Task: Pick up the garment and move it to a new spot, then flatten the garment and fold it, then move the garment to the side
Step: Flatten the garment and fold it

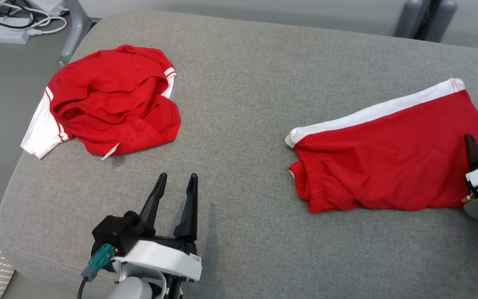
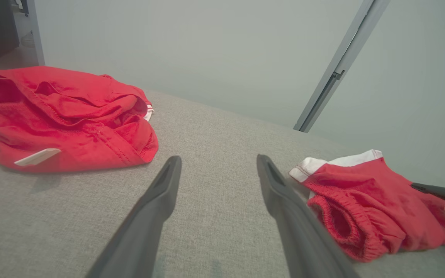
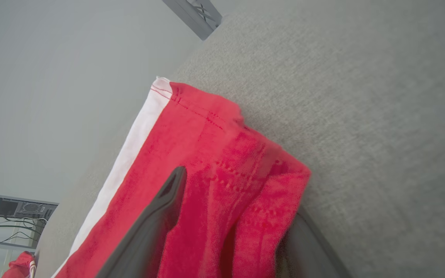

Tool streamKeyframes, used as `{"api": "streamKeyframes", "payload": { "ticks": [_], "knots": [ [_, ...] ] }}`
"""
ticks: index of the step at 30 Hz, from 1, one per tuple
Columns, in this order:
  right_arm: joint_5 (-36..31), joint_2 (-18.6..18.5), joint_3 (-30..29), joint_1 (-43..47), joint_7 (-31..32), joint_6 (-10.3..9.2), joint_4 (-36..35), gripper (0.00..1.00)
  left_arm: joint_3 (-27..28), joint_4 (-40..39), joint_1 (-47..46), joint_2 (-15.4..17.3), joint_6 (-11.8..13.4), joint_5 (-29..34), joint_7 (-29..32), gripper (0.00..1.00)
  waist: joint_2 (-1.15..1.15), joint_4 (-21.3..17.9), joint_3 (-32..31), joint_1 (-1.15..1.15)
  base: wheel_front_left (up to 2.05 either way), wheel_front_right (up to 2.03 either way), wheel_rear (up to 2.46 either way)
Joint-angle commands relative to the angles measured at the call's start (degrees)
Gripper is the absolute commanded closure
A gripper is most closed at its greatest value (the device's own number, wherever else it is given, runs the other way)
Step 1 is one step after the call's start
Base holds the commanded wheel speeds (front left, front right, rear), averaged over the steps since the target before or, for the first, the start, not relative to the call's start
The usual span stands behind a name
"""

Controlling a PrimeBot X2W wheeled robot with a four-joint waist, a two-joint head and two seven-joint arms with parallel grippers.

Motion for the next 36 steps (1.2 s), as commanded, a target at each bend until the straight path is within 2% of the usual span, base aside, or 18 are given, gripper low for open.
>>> {"api": "streamKeyframes", "payload": {
  "ticks": [1,3,4,5,14,27,36],
  "knots": [
    [0.66,2.04,0.62,0.33,1.23,0.15,1.41,0.0,-0.02,-0.26,-1.02,0.22,0.15,-0.4,-0.26,0.0,0.0,0.35,0.32,0.0,0.0,0.0,0.0],
    [1.35,2.38,1.02,-0.41,1.92,0.16,1.7,0.02,-0.15,-0.29,-1.01,0.23,0.47,-0.4,-0.26,0.0,0.0,0.53,0.48,0.0,0.0,0.0,0.0],
    [1.57,2.33,1.27,-0.55,2.0,0.16,1.76,0.68,-0.17,-0.28,-1.07,0.23,0.6,-0.48,-0.26,0.0,0.0,0.59,0.52,0.0,0.0,0.0,0.0],
    [1.8,2.19,1.49,-0.61,1.96,0.16,1.77,1.0,-0.2,-0.25,-1.12,0.22,0.66,-0.51,-0.26,0.0,0.0,0.61,0.53,0.0,0.0,0.0,0.0],
    [6.26,1.33,1.16,0.97,-2.6,0.09,-1.3,1.0,-0.21,0.61,-0.9,0.21,0.44,-0.21,-0.26,0.0,0.0,-0.88,-0.31,0.0,0.0,0.0,0.0],
    [15.94,-1.19,-4.13,10.32,-10.92,0.06,-5.24,1.0,-0.01,2.06,0.98,0.23,-0.14,0.8,-0.26,0.0,0.0,-5.52,-4.56,0.0,0.0,0.0,0.0],
    [16.87,0.03,-3.72,15.85,-13.57,0.08,-4.88,1.0,-0.32,2.64,2.43,0.22,-0.29,0.49,-0.26,0.0,0.0,-7.99,-7.35,0.0,0.0,0.0,0.0]
  ]
}}
